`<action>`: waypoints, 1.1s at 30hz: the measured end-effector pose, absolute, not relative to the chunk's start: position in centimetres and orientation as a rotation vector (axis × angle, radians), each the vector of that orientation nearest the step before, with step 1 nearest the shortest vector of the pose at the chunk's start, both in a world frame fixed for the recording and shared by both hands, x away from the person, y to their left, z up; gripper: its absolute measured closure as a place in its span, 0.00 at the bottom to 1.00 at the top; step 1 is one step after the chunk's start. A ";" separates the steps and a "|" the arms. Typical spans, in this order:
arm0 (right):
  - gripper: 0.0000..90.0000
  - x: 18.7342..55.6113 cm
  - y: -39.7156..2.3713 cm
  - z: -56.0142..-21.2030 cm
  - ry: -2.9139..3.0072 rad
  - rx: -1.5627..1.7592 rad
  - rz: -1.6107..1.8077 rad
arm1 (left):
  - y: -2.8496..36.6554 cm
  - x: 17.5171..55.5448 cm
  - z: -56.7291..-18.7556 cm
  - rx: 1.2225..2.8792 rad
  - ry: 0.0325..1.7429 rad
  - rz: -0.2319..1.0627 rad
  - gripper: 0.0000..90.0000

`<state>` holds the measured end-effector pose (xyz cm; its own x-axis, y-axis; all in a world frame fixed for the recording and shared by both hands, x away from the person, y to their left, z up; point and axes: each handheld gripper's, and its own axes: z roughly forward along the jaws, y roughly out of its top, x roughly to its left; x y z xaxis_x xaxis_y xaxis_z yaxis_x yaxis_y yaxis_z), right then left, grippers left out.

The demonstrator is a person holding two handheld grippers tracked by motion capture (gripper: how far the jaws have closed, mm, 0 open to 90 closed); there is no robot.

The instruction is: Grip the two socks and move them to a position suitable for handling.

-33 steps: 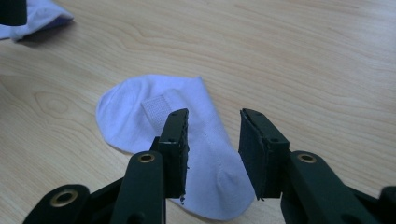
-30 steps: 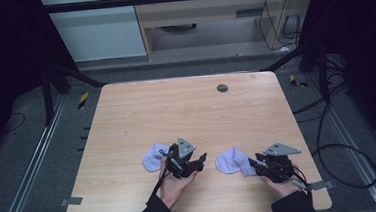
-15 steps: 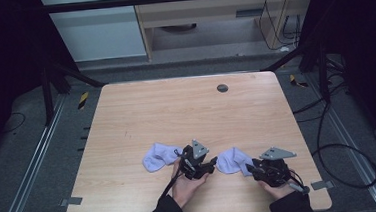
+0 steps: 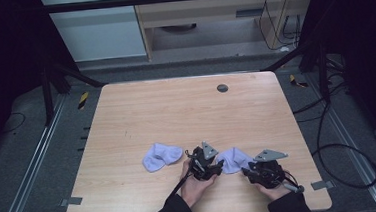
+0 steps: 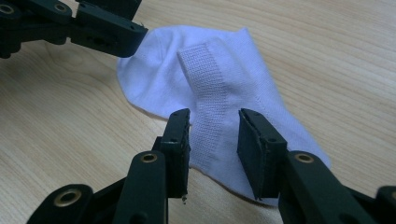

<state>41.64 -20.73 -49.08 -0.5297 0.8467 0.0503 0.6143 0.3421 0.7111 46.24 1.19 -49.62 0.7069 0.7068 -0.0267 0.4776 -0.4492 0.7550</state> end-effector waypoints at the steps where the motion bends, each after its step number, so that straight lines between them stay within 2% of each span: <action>1: 0.71 41.7 -20.7 -49.1 2.285 1.289 0.987 | 1.1 46.2 -49.7 2.137 0.901 0.379 0.60; 13: 0.78 41.9 -20.3 -49.5 2.317 1.323 0.968 | 0.6 46.1 -50.3 2.155 0.899 0.380 0.69; 22: 0.92 42.0 -20.1 -49.4 2.342 1.342 0.953 | 0.7 46.3 -50.2 2.151 0.927 0.374 0.87; 26: 0.93 42.1 -20.1 -49.3 2.346 1.352 0.963 | 0.9 46.4 -50.1 2.151 0.939 0.355 0.94; 33: 0.94 41.8 -20.6 -48.2 2.270 1.330 1.067 | 0.9 46.1 -50.1 2.153 0.916 0.373 0.96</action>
<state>41.79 -20.63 -48.25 -0.5253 0.8443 0.1057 0.6201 0.2948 0.7270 46.11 0.90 -50.13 0.7011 0.7126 -0.0239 0.4929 -0.4602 0.7384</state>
